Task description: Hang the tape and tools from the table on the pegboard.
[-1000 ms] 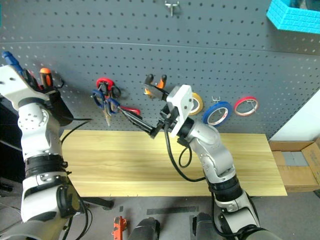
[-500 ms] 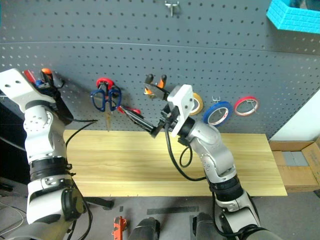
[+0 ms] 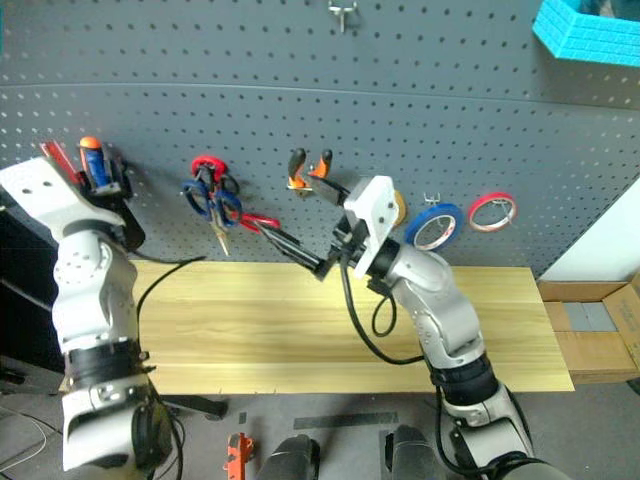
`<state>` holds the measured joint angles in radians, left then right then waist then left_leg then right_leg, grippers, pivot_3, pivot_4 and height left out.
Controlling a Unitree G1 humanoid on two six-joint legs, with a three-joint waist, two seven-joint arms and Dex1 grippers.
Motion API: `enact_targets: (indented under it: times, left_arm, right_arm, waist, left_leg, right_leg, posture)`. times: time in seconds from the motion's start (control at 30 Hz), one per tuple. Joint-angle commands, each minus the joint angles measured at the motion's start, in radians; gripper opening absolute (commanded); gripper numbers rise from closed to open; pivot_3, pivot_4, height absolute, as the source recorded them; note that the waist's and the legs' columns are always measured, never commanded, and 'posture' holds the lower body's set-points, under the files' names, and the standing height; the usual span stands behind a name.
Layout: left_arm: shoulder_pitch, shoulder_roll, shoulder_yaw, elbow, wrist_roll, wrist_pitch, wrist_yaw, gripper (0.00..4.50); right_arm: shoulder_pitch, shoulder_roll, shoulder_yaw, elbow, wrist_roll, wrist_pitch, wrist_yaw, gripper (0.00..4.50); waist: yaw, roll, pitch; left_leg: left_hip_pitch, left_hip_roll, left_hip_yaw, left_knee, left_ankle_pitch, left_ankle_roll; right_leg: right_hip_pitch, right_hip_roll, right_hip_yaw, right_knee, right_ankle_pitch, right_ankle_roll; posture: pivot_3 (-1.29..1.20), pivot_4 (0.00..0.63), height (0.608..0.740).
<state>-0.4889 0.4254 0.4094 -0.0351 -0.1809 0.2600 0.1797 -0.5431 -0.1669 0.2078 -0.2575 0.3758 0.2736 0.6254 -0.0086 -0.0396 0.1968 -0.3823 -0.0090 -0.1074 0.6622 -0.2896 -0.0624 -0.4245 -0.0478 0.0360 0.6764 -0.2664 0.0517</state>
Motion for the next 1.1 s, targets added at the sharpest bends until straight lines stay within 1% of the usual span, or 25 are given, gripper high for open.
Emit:
enact_targets:
  times: [0.03, 0.13, 0.17, 0.23, 0.33, 0.37, 0.43, 0.53, 0.63, 0.7, 0.83, 0.9, 1.0, 1.1]
  left_arm:
    - [0.075, -0.031, -0.073, -0.302, 0.028, 0.064, -0.006, 4.46]
    - [0.166, -0.109, -0.146, -0.467, 0.036, 0.156, 0.018, 4.46]
    - [0.195, -0.133, -0.176, -0.503, 0.04, 0.179, 0.016, 4.46]
    - [0.254, -0.173, -0.229, -0.554, 0.046, 0.206, 0.003, 4.46]
    - [0.369, -0.223, -0.337, -0.58, 0.032, 0.224, -0.05, 4.46]
    - [0.393, -0.229, -0.364, -0.567, 0.03, 0.235, -0.071, 4.46]
    - [0.404, -0.243, -0.389, -0.497, 0.015, 0.242, -0.113, 4.46]
    - [0.359, -0.258, -0.406, -0.357, 0.004, 0.247, -0.165, 4.46]
    - [0.295, -0.302, -0.37, -0.219, -0.022, 0.305, -0.157, 4.46]
    - [0.247, -0.308, -0.348, -0.143, -0.018, 0.314, -0.154, 4.46]
    - [0.196, -0.283, -0.319, -0.055, -0.035, 0.314, -0.203, 4.46]
    - [0.182, -0.264, -0.303, -0.012, -0.038, 0.33, -0.225, 4.46]
    - [0.166, -0.226, -0.299, 0.036, -0.019, 0.352, -0.242, 4.46]
    - [0.166, -0.188, -0.287, 0.057, -0.014, 0.31, -0.27, 4.46]
  right_arm:
    - [0.018, -0.031, -0.039, -0.09, 0.021, -0.001, 0.011, 4.5]
    - [0.057, -0.059, -0.048, -0.146, 0.022, 0.016, -0.005, 4.5]
    - [0.074, -0.066, -0.048, -0.162, 0.018, 0.018, -0.008, 4.5]
    - [0.109, -0.079, -0.046, -0.189, 0.004, 0.023, -0.016, 4.5]
    - [0.187, -0.085, -0.058, -0.228, -0.031, 0.071, -0.099, 4.5]
    - [0.208, -0.083, -0.066, -0.235, -0.042, 0.092, -0.134, 4.5]
    - [0.247, -0.095, -0.066, -0.226, -0.112, 0.136, -0.213, 4.5]
    - [0.275, -0.093, -0.061, -0.196, -0.198, 0.198, -0.315, 4.5]
    - [0.278, -0.051, -0.077, -0.157, -0.248, 0.279, -0.423, 4.5]
    - [0.282, -0.017, -0.104, -0.129, -0.273, 0.314, -0.49, 4.5]
    - [0.29, 0.045, -0.191, -0.08, -0.284, 0.38, -0.595, 4.5]
    - [0.295, 0.048, -0.225, -0.05, -0.307, 0.411, -0.637, 4.5]
    - [0.303, 0.045, -0.246, -0.027, -0.332, 0.426, -0.671, 4.5]
    - [0.304, 0.047, -0.243, -0.019, -0.337, 0.427, -0.67, 4.5]
  waist:
    - [0.002, 0.0, 0.0]
    - [0.006, 0.0, 0.0]
    - [0.006, 0.0, 0.0]
    - [0.006, 0.0, 0.0]
    - [0.005, 0.001, 0.0]
    - [0.005, 0.001, 0.0]
    - [0.005, 0.001, 0.0]
    - [0.005, 0.003, -0.001]
    - [0.003, 0.004, -0.002]
    - [0.001, 0.004, -0.003]
    - [-0.007, 0.006, -0.005]
    - [-0.012, 0.008, -0.008]
    - [-0.019, 0.009, -0.015]
    - [-0.023, 0.01, -0.017]
  left_leg:
    - [0.0, 0.0, 0.0, 0.0, 0.0, 0.0]
    - [0.001, 0.0, 0.0, 0.0, 0.0, 0.001]
    - [0.002, 0.0, 0.0, 0.0, -0.002, 0.004]
    - [0.003, 0.0, 0.001, 0.001, -0.002, 0.004]
    - [0.003, -0.001, 0.002, 0.001, -0.002, 0.004]
    - [0.003, -0.001, 0.002, 0.001, -0.002, 0.004]
    - [0.003, 0.0, 0.004, 0.001, -0.002, 0.004]
    - [0.004, 0.0, 0.005, 0.001, -0.002, 0.004]
    - [0.004, 0.0, 0.005, 0.002, -0.001, 0.004]
    - [0.004, 0.0, 0.005, 0.002, -0.001, 0.004]
    - [0.004, 0.001, 0.007, 0.002, 0.001, 0.0]
    - [0.003, 0.001, 0.009, 0.002, 0.001, 0.0]
    - [0.003, 0.0, 0.01, 0.001, 0.001, 0.0]
    - [0.003, 0.0, 0.01, 0.001, 0.001, 0.0]
  right_leg:
    - [0.0, -0.001, 0.0, 0.0, 0.0, 0.0]
    - [0.002, -0.002, 0.0, 0.0, 0.0, 0.0]
    - [0.003, -0.002, 0.0, 0.0, 0.0, 0.0]
    - [0.004, -0.001, 0.0, -0.001, 0.0, 0.0]
    - [0.004, 0.001, 0.0, 0.0, 0.0, 0.0]
    - [0.004, 0.001, 0.0, 0.0, 0.0, 0.0]
    - [0.004, 0.002, 0.0, 0.0, 0.0, 0.0]
    - [0.005, 0.003, 0.0, 0.001, 0.0, 0.0]
    - [0.006, 0.003, -0.001, 0.002, 0.0, -0.001]
    - [0.006, 0.003, -0.001, 0.002, 0.0, -0.001]
    - [0.004, 0.004, 0.001, 0.003, 0.0, -0.001]
    - [0.004, 0.004, 0.003, 0.002, 0.0, -0.001]
    - [0.004, 0.004, 0.004, 0.0, 0.0, -0.001]
    - [0.004, 0.004, 0.004, 0.001, 0.0, -0.001]
  posture:
    - [0.05, 0.19, 0.74]
    - [0.05, 0.18, 0.74]
    - [0.05, 0.18, 0.74]
    - [0.05, 0.179, 0.74]
    - [0.03, 0.172, 0.74]
    - [0.03, 0.171, 0.74]
    - [0.02, 0.167, 0.74]
    - [0.01, 0.158, 0.74]
    - [-0.01, 0.145, 0.74]
    - [-0.02, 0.139, 0.74]
    - [-0.03, 0.123, 0.74]
    - [-0.03, 0.117, 0.74]
    - [-0.03, 0.113, 0.74]
    - [-0.03, 0.108, 0.74]
